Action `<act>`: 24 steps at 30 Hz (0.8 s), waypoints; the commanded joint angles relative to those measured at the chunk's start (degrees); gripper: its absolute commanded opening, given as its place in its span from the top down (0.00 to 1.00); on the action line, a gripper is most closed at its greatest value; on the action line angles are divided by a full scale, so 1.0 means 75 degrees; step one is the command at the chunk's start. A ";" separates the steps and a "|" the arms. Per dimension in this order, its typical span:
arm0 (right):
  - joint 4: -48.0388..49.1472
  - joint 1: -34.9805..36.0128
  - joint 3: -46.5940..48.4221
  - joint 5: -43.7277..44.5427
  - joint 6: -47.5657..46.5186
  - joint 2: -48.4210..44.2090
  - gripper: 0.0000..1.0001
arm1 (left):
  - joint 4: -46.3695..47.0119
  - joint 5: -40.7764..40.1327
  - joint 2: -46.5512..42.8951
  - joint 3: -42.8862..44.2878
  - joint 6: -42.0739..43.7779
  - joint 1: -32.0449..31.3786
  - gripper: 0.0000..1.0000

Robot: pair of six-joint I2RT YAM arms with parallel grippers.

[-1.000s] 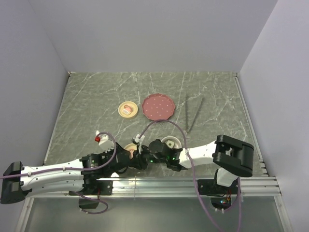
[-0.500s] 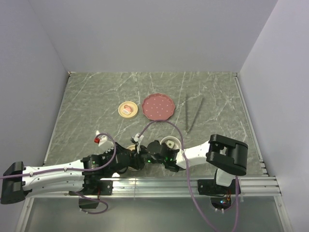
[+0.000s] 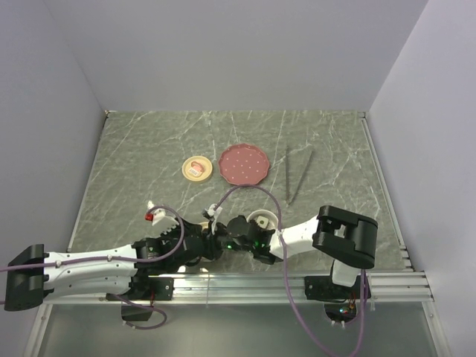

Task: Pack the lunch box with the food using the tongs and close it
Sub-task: Move the lunch box

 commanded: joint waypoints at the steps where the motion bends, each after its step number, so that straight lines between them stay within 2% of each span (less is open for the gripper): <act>1: -0.1651 -0.0156 -0.0004 0.0212 0.0011 0.0678 0.71 | 0.0263 0.0528 0.0685 -0.0049 0.0564 -0.0102 0.70; 12: -0.1452 -0.1000 0.0171 0.0024 -0.0305 0.0736 0.71 | 0.0404 -0.0526 0.1295 0.0338 0.0892 -0.0079 0.66; 19: -0.1535 -0.1515 0.0534 -0.0022 -0.0446 0.0924 0.71 | 0.2031 -0.0328 0.1073 0.0080 0.2706 0.0623 0.65; 24: -0.1475 -0.1960 0.0628 -0.0046 -0.0458 0.1064 0.71 | 0.2947 -0.0001 0.0944 -0.0119 0.3540 0.1033 0.65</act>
